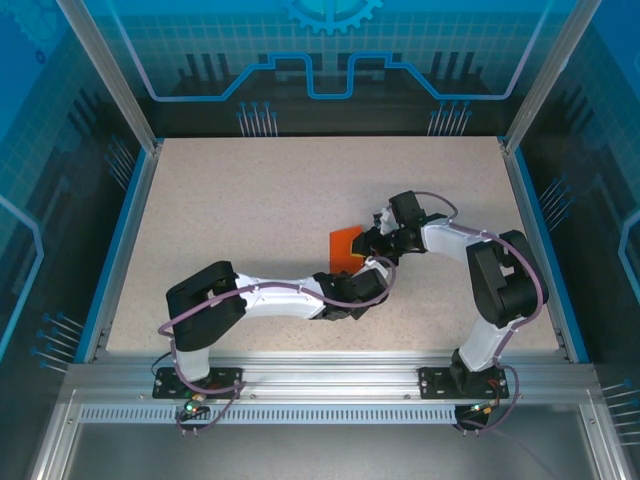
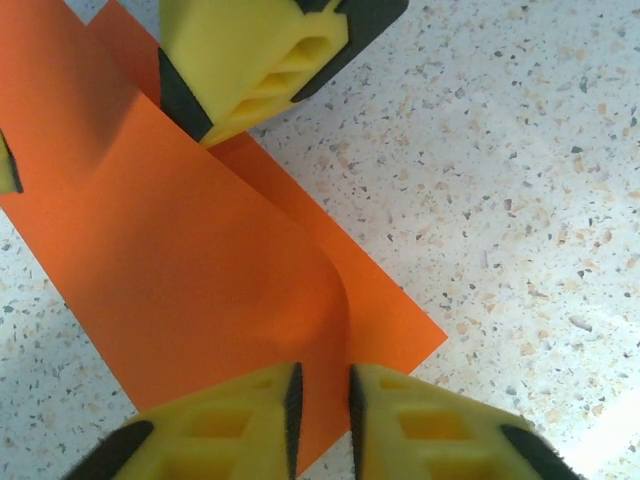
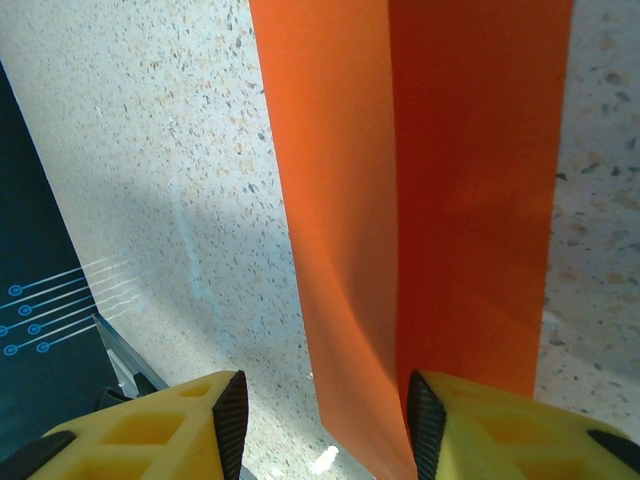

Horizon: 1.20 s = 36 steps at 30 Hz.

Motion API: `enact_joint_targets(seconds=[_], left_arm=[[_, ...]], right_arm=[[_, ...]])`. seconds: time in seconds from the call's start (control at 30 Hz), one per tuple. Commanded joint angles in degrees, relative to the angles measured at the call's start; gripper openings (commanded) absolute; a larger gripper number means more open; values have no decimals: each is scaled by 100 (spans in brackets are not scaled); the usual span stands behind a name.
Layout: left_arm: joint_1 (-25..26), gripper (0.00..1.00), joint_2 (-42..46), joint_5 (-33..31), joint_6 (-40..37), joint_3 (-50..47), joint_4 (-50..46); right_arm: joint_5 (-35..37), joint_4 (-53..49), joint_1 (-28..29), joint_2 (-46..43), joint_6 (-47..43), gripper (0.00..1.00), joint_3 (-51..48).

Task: Fold a paper plane with a square sheet of paper (fold left side to right side)
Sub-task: Fold the triangle a second time at the center of the table.

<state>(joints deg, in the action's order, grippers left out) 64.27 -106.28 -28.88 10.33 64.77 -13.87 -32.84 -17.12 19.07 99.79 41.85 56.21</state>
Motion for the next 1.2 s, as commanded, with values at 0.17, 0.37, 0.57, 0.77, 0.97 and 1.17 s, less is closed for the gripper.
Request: enact_joint_targets(seconds=[0.17,0.37,0.57,0.77,0.97,1.17], left_arm=[[-276,2,511,496,240,-292,141],[-582,0,840,1535,456,-658,561],[-964,0,1052,2541,770,-974,1032],[-1355,0,1227,3188,1173,-1289,1408],[-1625,0,1309,3582,1449,-1485,1668],[-1850,0,1477,3600,1507,-1608,1616]], right_arm=[[135,-280,0,45,-220,49,272],[213,-51,-94,-261,-213,51,356],[593,-21,-329,-917,-255,53,168],[962,-120,-477,-1685,-426,50,-513],[994,181,-195,-2254,-302,26,-1555],[1335,825,498,-2374,181,4,-2284]])
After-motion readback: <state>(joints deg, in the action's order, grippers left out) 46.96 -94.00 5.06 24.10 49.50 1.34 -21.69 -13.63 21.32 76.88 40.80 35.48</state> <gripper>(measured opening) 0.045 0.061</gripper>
